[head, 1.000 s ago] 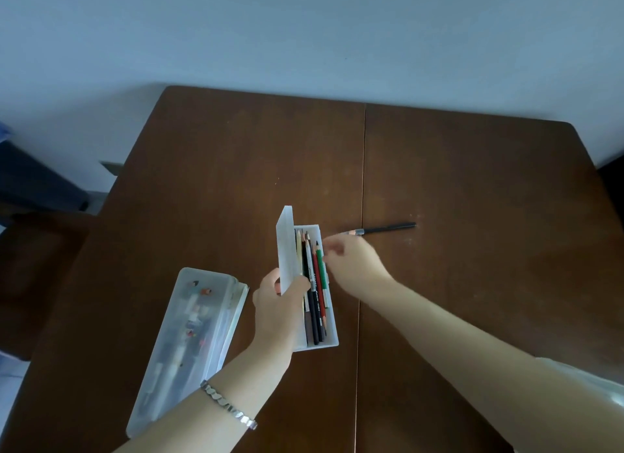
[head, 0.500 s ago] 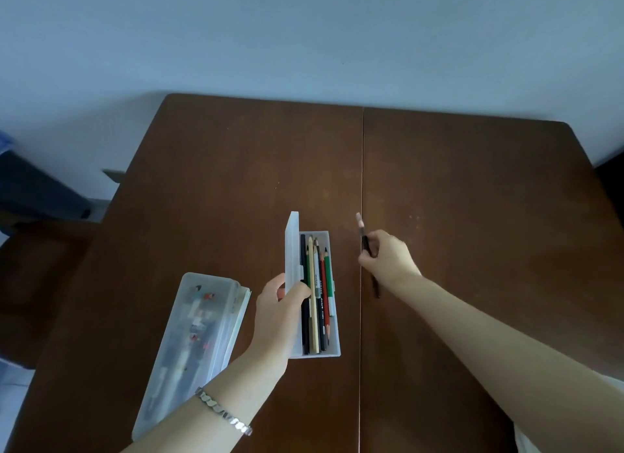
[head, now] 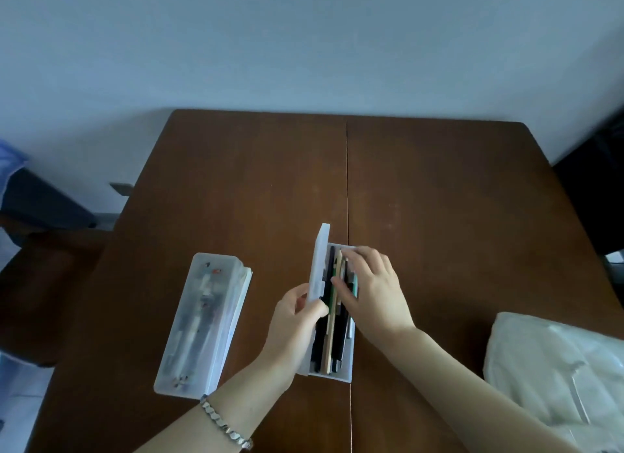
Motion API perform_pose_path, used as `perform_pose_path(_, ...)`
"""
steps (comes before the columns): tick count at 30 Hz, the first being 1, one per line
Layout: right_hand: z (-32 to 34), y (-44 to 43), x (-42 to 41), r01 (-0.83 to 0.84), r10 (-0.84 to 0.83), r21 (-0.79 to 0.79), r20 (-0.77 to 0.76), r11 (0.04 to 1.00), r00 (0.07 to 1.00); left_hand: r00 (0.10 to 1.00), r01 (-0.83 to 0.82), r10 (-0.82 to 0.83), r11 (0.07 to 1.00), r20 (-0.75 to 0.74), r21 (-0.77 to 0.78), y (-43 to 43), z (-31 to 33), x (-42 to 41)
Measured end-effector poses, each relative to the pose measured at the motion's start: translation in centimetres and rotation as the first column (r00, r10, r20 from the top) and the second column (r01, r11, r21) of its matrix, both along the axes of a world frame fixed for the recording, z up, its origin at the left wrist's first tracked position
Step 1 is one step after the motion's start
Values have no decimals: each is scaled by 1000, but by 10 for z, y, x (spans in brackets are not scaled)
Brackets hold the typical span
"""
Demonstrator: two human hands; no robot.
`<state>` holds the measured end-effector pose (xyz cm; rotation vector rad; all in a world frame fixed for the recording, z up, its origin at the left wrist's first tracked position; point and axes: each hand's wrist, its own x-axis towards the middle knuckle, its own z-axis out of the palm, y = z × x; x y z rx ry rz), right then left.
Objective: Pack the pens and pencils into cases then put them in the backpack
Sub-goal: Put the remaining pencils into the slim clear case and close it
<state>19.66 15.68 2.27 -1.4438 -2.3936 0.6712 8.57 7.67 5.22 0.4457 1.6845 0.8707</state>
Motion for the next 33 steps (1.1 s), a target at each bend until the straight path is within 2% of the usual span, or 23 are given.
perform_pose_path(4,-3,-27,8,-36,34,19,133,999,991,998,60,-61,998,20,33,-19,13,12)
perform_pose_path(8,-4,-51,18,-57,50,37,153,998,987,999,48,-48,998,-12,27,-31,18,22)
perform_pose_path(17,7,-62,21,-3,-5,124,65,992,998,993,109,-108,994,-45,16,-50,23,41)
perform_pose_path(22,5,-66,23,-23,17,122,49,992,999,995,71,-68,997,-67,38,-51,25,40)
perform_pose_path(26,1,-69,24,-48,44,64,59,997,997,992,113,-110,993,-68,38,-52,25,41)
perform_pose_path(29,1,-72,26,-41,41,3,-16,999,999,995,98,-97,994,-34,37,-52,20,40)
perform_pose_path(31,8,-74,28,61,-93,-159,-203,985,975,997,76,-76,997,-15,34,-50,18,40)
perform_pose_path(33,12,-73,32,236,-398,-425,-347,874,849,998,52,-52,998,17,21,-48,16,38)
